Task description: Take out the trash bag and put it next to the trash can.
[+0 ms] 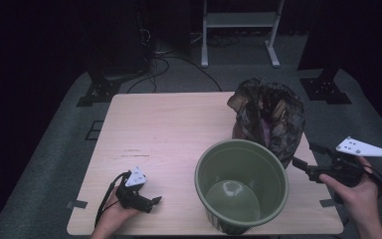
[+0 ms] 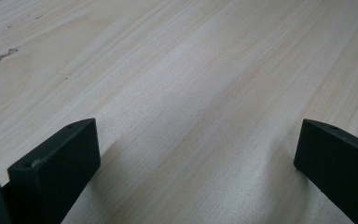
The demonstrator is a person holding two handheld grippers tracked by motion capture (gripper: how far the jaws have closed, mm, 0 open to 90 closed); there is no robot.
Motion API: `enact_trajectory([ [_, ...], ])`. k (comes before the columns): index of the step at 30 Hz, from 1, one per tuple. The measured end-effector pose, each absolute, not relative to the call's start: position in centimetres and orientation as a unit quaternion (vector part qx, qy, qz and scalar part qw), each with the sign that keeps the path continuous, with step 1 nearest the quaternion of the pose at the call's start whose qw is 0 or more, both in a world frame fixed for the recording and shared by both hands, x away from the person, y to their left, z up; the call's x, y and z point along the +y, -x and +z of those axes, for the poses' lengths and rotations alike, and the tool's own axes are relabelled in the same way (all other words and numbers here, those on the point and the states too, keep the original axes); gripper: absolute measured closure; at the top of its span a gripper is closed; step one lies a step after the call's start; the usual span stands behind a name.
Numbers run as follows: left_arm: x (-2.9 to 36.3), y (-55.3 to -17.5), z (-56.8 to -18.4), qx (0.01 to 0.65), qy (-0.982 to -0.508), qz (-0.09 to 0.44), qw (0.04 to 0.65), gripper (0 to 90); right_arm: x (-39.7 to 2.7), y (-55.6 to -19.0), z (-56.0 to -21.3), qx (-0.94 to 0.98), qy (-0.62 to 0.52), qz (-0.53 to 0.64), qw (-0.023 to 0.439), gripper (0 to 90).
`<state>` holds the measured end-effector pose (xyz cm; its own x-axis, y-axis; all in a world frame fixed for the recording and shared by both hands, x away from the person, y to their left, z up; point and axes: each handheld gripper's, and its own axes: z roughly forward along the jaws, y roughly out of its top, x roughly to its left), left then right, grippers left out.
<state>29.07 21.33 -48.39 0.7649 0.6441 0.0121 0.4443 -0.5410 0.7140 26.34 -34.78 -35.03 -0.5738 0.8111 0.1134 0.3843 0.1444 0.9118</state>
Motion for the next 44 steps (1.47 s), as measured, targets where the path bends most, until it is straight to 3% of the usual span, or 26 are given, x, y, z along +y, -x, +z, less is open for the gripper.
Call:
enact_trajectory([
  [26, 21.3, -29.1, -48.4, 0.314, -0.867, 0.138, 0.361, 0.0, -32.7, -26.2, -45.7, 0.791, -0.445, 0.390, 0.158, 12.9],
  [44, 21.3, -29.0, -48.4, 0.313, -0.868, 0.137, 0.361, 0.0, -31.7, -26.6, -48.3, 0.818, -0.431, 0.343, 0.166, 13.0],
])
